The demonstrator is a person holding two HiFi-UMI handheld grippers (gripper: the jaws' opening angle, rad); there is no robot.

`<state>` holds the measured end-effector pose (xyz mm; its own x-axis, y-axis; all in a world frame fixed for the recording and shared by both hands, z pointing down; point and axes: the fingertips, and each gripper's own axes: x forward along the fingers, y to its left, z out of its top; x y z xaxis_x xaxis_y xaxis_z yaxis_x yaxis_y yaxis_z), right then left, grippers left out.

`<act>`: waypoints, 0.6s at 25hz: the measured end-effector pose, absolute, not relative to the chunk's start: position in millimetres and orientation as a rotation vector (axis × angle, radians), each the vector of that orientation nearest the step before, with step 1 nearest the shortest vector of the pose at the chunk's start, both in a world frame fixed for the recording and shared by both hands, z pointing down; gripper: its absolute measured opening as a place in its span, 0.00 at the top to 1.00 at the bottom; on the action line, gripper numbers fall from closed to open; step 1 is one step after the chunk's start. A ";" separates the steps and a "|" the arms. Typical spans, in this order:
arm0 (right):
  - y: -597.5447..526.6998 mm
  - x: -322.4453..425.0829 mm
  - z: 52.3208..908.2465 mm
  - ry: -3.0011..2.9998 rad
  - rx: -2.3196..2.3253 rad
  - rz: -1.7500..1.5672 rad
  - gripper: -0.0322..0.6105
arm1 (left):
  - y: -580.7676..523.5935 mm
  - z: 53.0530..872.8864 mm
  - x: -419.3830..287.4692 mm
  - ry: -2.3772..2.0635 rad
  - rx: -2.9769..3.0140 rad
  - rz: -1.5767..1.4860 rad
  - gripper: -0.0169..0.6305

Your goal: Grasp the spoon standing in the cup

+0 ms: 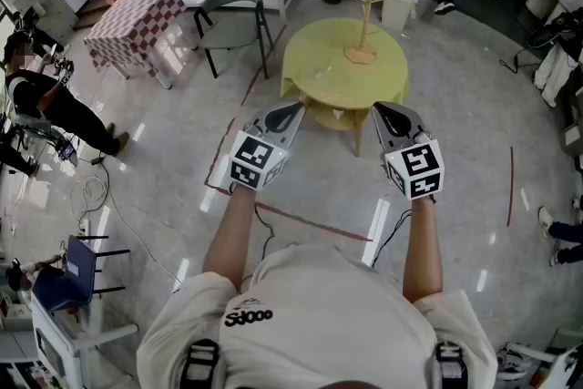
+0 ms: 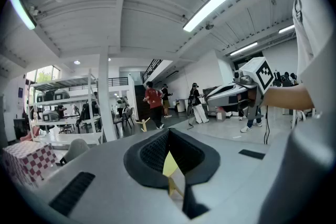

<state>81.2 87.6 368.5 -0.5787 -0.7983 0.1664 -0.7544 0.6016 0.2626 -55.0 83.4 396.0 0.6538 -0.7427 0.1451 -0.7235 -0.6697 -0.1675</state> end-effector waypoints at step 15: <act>74.3 124.7 375.8 -2.651 1.256 -0.152 0.92 | 76.5 405.0 -8.8 1.288 -2.798 -0.333 0.93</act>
<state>124.7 74.3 375.8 -0.6173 -0.7743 0.1393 -0.7532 0.6328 0.1794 -8.8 76.5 405.0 0.6315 -0.7551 0.1763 -0.7458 -0.6537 -0.1284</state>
